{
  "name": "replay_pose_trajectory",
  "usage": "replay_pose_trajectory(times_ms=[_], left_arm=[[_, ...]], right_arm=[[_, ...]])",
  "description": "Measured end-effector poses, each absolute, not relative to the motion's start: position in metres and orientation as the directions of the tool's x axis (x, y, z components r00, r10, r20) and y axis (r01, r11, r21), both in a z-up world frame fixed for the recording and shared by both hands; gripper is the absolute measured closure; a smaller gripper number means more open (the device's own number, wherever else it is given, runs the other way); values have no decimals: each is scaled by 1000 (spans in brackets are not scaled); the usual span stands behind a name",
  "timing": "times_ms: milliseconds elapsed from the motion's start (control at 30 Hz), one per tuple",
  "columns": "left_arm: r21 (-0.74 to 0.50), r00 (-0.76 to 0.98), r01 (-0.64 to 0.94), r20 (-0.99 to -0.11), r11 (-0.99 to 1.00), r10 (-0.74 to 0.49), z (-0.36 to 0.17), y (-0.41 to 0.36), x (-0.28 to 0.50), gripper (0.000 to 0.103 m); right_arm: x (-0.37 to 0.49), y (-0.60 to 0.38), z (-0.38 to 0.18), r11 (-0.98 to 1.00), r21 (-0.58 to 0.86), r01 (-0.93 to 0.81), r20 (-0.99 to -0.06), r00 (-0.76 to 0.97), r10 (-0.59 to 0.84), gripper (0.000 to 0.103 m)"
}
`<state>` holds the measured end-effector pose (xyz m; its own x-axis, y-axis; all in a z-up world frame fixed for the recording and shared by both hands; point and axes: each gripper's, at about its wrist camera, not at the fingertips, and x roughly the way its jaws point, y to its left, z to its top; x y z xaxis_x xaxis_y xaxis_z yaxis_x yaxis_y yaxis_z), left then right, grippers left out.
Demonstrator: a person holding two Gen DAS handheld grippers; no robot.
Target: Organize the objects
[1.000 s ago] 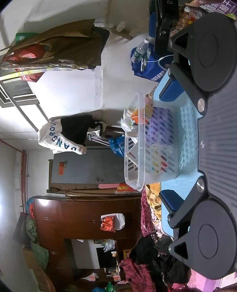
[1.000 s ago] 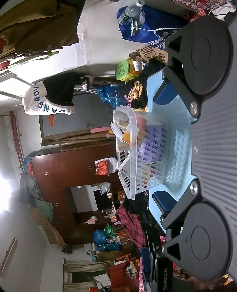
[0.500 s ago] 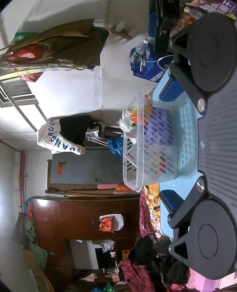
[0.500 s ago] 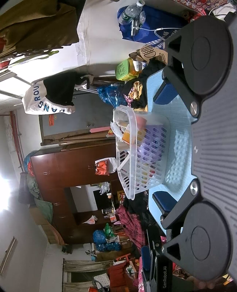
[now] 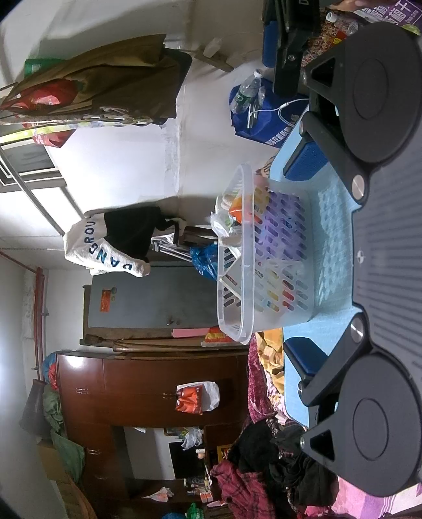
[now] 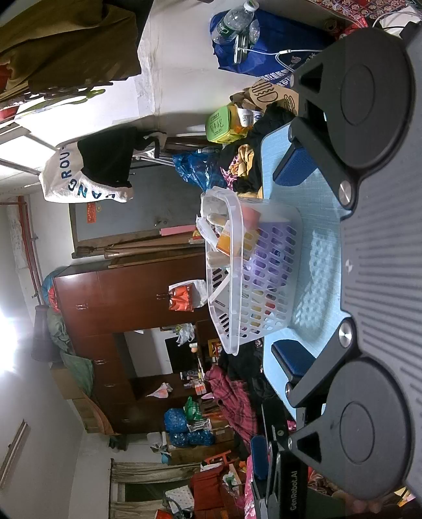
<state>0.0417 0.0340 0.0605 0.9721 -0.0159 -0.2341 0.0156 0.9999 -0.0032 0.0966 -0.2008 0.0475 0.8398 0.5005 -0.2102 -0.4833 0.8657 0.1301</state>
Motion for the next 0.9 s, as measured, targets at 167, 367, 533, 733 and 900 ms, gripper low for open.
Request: replay_pose_trajectory(times_ms=[167, 367, 533, 733, 900], left_arm=[[4, 973, 22, -231, 1000, -20, 60, 32, 41, 0], [4, 972, 20, -236, 1000, -19, 59, 30, 41, 0], [-3, 971, 20, -238, 1000, -20, 59, 30, 43, 0], [2, 971, 25, -238, 1000, -24, 58, 28, 45, 0], [1, 970, 29, -240, 1000, -28, 57, 28, 46, 0]], right_arm=[[96, -201, 47, 866, 130, -483, -211, 840, 500, 0], [97, -201, 48, 866, 129, -483, -210, 840, 500, 0], [97, -201, 48, 866, 129, -483, -211, 840, 500, 0], [97, -200, 46, 866, 124, -484, -214, 839, 500, 0], [97, -200, 46, 866, 123, -484, -214, 839, 500, 0]])
